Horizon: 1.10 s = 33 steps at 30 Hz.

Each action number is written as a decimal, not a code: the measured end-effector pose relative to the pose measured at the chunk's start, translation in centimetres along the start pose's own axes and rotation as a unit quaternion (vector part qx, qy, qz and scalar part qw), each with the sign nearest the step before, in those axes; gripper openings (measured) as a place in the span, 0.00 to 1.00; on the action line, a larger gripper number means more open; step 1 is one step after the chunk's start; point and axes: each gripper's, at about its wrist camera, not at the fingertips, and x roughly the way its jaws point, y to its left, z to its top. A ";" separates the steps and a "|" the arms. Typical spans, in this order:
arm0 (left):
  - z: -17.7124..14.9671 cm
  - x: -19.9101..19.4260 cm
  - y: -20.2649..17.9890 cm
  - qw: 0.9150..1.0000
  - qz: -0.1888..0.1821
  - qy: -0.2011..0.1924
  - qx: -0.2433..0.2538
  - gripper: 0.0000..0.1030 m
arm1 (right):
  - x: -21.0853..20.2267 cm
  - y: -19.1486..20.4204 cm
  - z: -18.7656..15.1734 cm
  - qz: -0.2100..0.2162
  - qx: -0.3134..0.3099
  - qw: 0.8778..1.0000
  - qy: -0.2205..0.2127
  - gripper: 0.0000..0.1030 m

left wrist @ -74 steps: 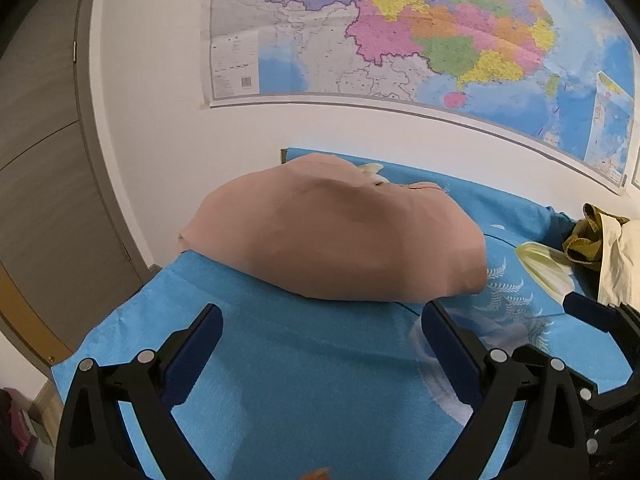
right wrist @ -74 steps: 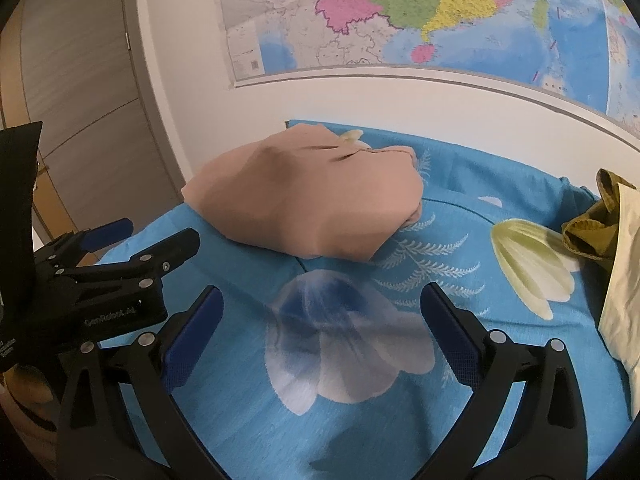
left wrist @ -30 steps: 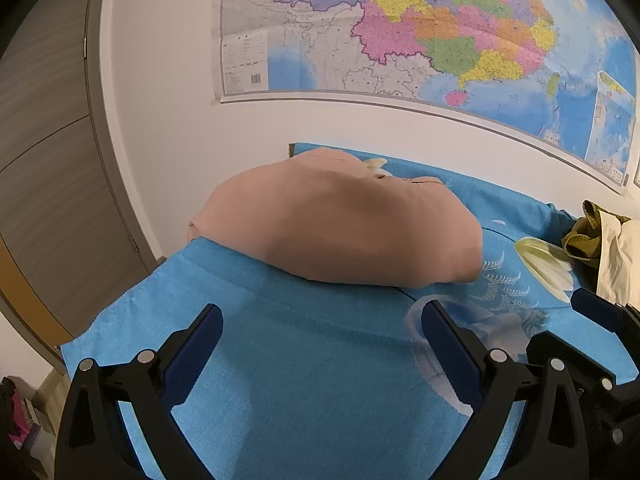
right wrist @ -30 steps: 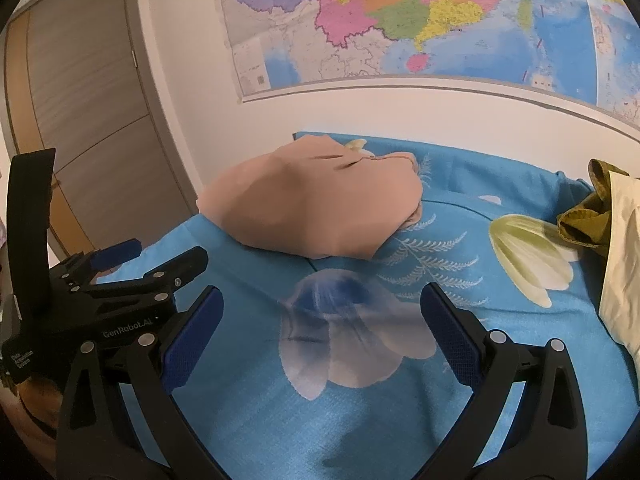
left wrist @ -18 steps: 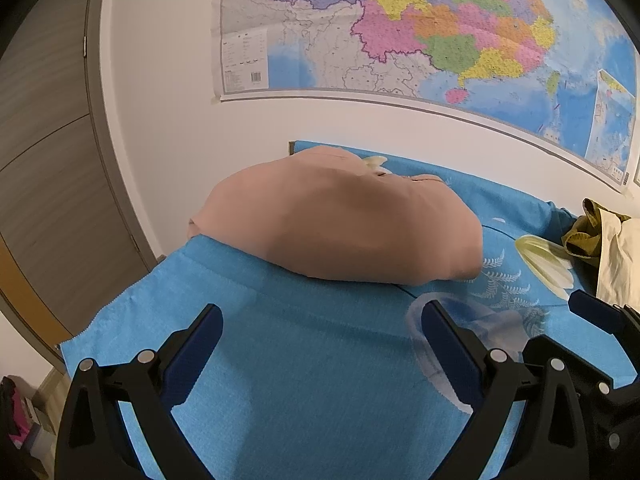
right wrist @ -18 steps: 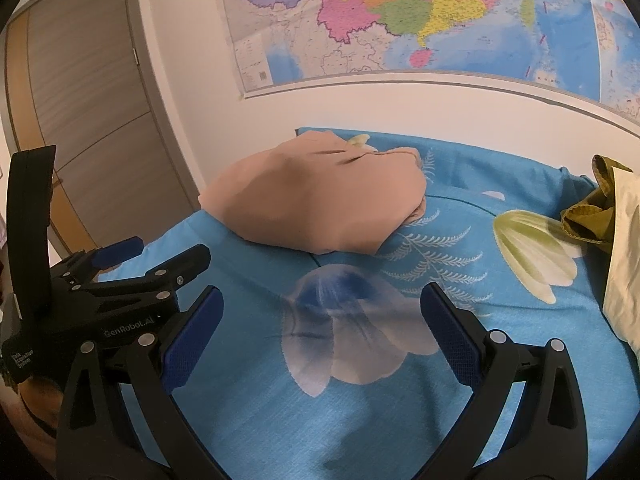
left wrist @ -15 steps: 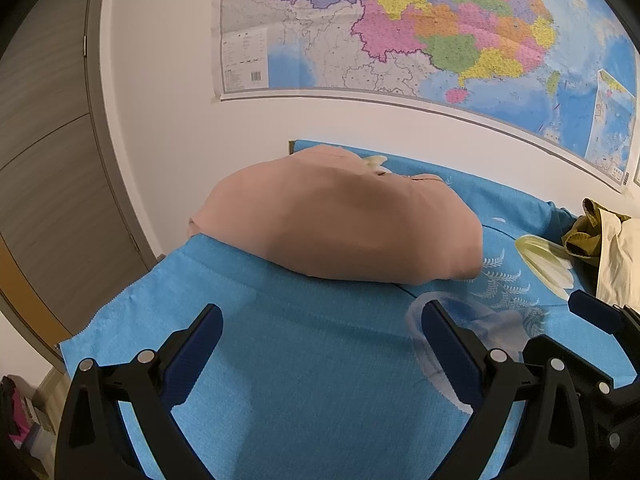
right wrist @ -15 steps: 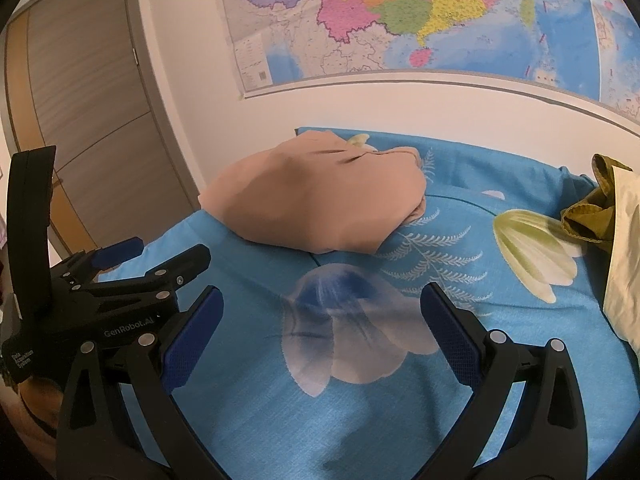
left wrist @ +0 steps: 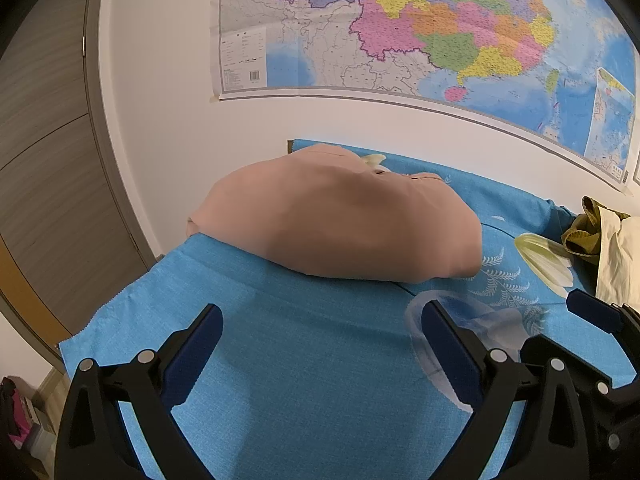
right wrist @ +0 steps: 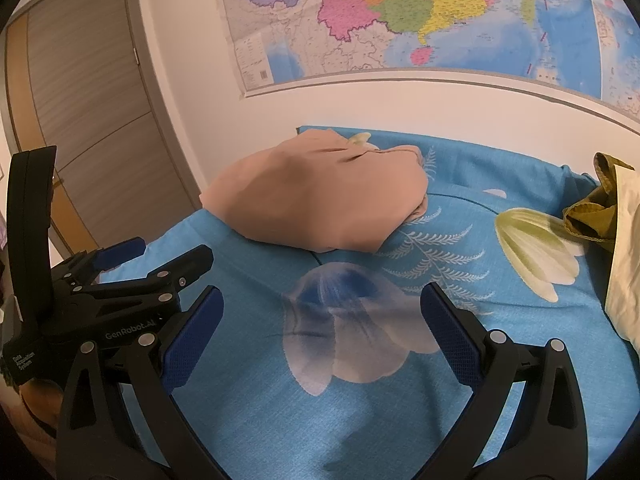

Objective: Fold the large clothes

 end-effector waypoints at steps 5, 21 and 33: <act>0.0 0.0 0.0 1.000 0.001 0.001 0.000 0.93 | 0.0 0.0 0.0 -0.001 0.001 1.000 0.001 0.95; 0.1 0.3 0.0 1.000 -0.001 0.004 0.000 0.93 | 0.3 0.3 -0.1 -0.001 0.004 1.000 0.003 0.95; 0.0 0.4 0.2 1.000 0.001 0.006 -0.003 0.93 | 0.5 0.2 -0.2 0.001 0.005 1.000 0.005 0.95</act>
